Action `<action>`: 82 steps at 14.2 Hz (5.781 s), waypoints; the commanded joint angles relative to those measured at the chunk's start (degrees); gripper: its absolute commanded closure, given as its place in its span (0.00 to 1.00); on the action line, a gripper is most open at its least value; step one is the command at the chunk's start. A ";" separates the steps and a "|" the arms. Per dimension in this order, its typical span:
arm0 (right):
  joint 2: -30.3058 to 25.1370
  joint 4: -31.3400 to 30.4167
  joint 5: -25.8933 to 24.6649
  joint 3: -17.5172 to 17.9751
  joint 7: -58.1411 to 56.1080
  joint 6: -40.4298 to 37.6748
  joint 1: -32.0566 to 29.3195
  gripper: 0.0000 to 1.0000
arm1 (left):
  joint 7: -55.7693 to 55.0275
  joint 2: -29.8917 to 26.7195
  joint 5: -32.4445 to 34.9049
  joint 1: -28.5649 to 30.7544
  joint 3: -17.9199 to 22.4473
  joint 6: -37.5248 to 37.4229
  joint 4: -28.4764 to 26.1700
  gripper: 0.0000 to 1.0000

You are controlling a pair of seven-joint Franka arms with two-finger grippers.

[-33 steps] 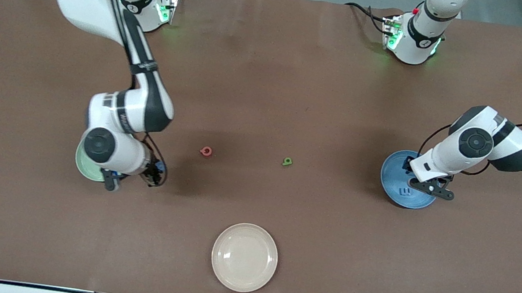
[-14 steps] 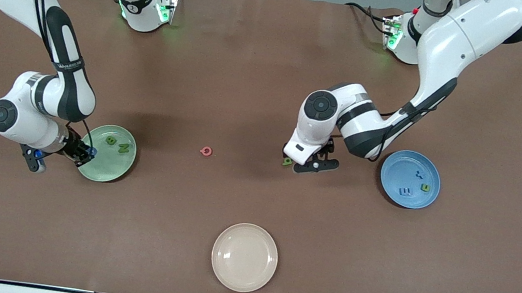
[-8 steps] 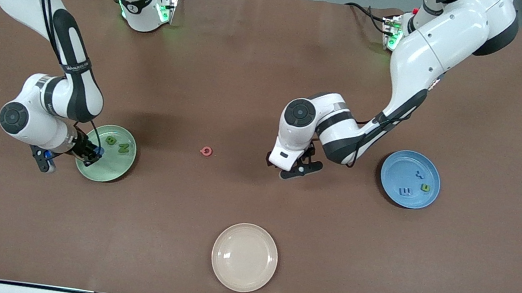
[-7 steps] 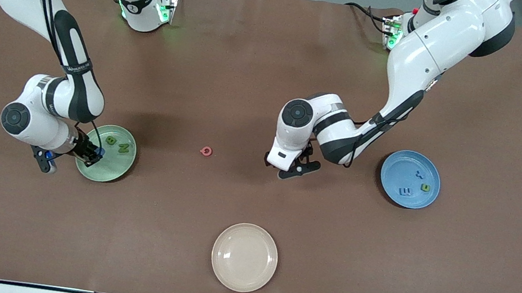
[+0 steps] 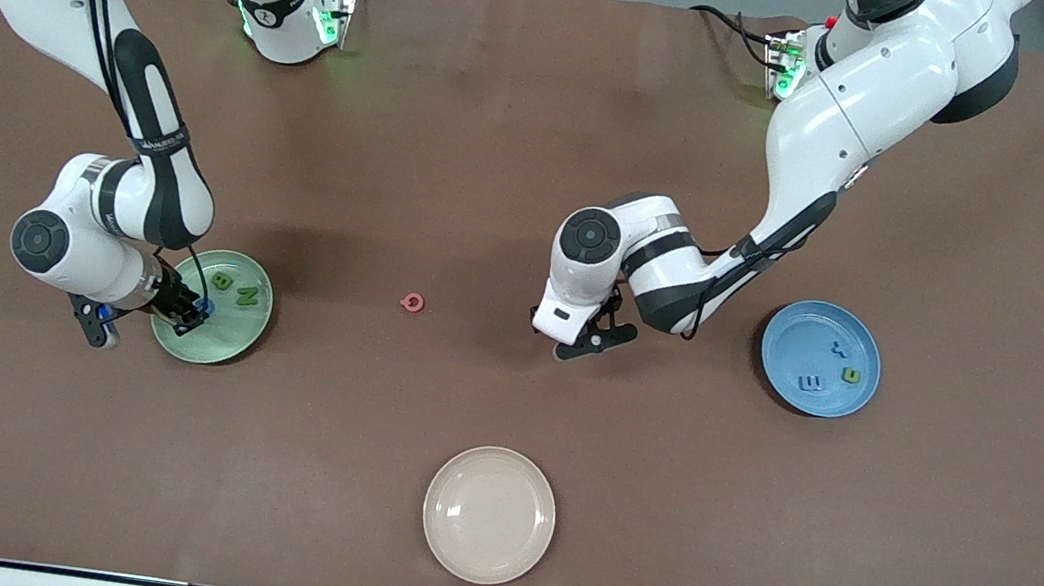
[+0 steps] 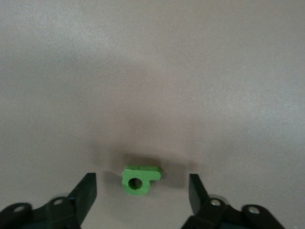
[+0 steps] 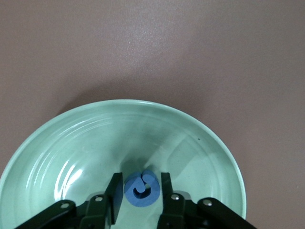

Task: Sort upper and lower case letters into plates
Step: 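Grasp the green b with the left gripper while the right gripper reaches G, then drop the b with the left gripper while the right gripper grasps G, then drop the pink G with the right gripper while the left gripper withdraws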

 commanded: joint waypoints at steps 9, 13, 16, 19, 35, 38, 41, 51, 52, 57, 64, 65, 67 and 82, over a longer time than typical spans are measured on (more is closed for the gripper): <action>-2.63 9.61 4.82 0.69 30.92 -12.92 17.49 0.00 | 0.46 0.17 -0.56 -0.47 0.57 0.06 0.55 0.48; -0.88 9.26 6.78 0.69 40.95 -8.70 23.39 0.00 | 0.55 0.17 -0.38 -0.47 0.57 0.06 0.20 0.54; 2.63 9.09 6.78 0.69 45.88 -4.58 27.43 0.00 | 0.73 0.17 -0.21 -0.47 0.57 0.06 0.20 0.60; 6.32 9.18 6.78 0.69 48.88 0.96 29.55 0.00 | 0.82 0.08 -0.21 -0.38 0.57 0.06 0.20 0.76; 4.24 8.04 6.17 0.34 51.26 -4.03 32.81 0.11 | 19.51 -9.14 0.58 31.92 -19.53 -7.31 -14.19 0.85; 2.30 7.24 5.82 -0.36 52.13 -4.04 32.90 0.13 | 26.28 -10.20 3.91 43.96 -25.25 -7.59 -21.14 0.85; 0.71 6.54 2.49 -1.16 54.50 -3.95 33.51 0.17 | 32.96 -10.20 8.05 54.26 -28.86 -7.50 -27.12 0.85; 0.97 1.97 1.77 -1.33 56.71 2.99 35.45 0.21 | 44.93 -8.80 16.58 68.96 -28.79 -4.26 -36.71 0.85; 1.06 1.97 1.77 -1.33 56.79 3.17 35.36 0.22 | 45.02 -8.71 17.97 68.96 -27.65 -3.29 -36.89 0.85; 1.50 2.06 1.68 -1.42 56.71 5.19 35.01 0.26 | 45.11 -8.27 19.66 68.96 -25.97 -0.12 -37.33 0.84; 2.20 2.06 1.77 -1.33 56.79 7.39 35.10 0.34 | 45.11 -7.04 20.54 68.79 -24.57 0.15 -37.33 0.82; 2.38 2.06 1.77 -1.33 56.79 7.39 35.18 0.34 | 45.11 -6.86 20.54 68.79 -24.57 0.15 -37.33 0.82; 2.73 2.06 1.77 -1.33 56.79 7.30 35.27 0.34 | 45.11 -6.86 20.54 68.70 -24.39 0.85 -37.33 0.78; -4.82 2.06 2.21 -1.25 33.37 -4.46 23.60 1.00 | 44.94 -7.57 19.75 68.44 -28.96 -1.26 -33.82 0.01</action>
